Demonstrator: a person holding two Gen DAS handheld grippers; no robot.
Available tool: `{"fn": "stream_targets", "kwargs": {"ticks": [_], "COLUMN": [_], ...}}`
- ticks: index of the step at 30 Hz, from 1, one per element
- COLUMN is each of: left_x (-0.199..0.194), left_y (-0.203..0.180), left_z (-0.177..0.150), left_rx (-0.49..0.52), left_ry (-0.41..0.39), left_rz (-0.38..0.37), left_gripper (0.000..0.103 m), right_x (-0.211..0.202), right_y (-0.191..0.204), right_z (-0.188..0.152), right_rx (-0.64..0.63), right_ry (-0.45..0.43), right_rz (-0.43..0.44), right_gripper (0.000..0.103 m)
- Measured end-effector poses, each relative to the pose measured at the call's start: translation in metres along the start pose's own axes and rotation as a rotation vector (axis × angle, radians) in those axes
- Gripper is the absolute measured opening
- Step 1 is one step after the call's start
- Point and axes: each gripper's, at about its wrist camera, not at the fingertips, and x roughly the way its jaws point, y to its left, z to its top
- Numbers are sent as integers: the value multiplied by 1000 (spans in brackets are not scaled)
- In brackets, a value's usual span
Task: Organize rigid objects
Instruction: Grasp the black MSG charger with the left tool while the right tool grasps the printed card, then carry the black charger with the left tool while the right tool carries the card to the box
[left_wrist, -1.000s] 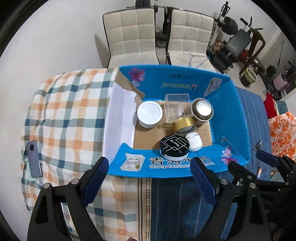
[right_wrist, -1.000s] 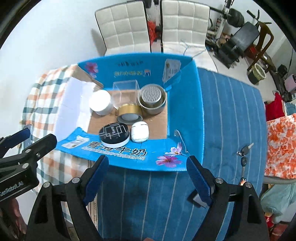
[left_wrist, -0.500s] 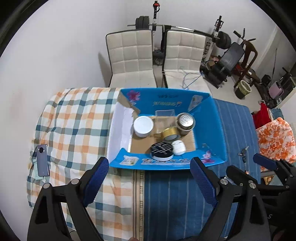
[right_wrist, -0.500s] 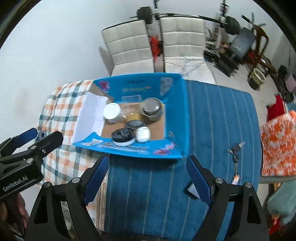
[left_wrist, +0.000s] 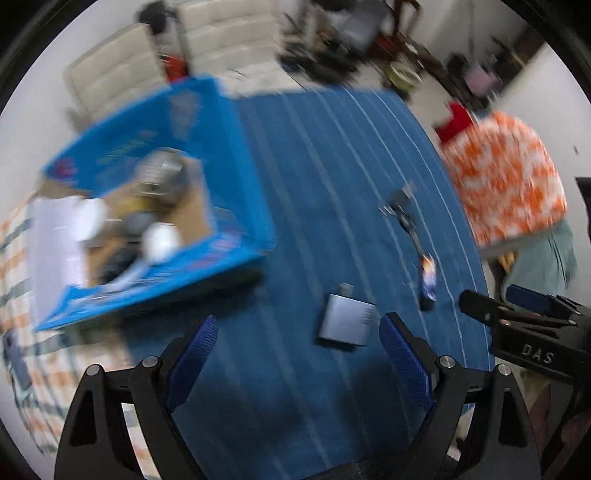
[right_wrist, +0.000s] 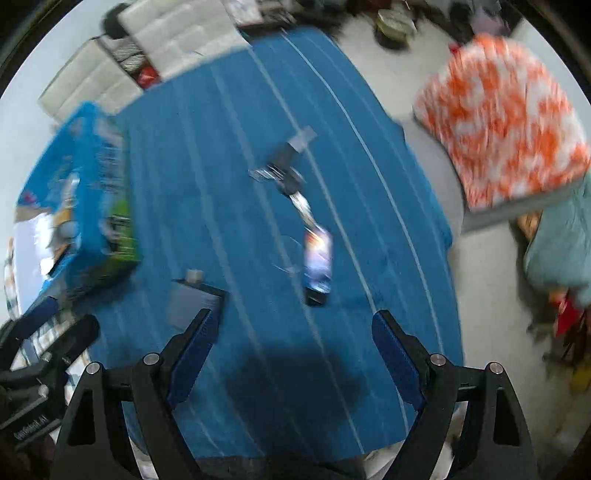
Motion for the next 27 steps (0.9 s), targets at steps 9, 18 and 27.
{"fn": "stream_targets", "kwargs": {"ticks": [9, 18, 27], "left_x": [130, 150, 132], "left_y": [-56, -71, -60], "left_z": [-5, -1, -4], "left_rx": [48, 45, 42], "left_ry": [276, 216, 214], "left_rz": [-71, 75, 81], "left_gripper": [90, 59, 59], "right_x": [89, 119, 115], "right_y": [-40, -16, 1], "right_z": [29, 45, 38], "right_rx": [82, 47, 1], "right_ry": [79, 59, 77], "right_rz": [31, -100, -124], "right_gripper": [88, 66, 27]}}
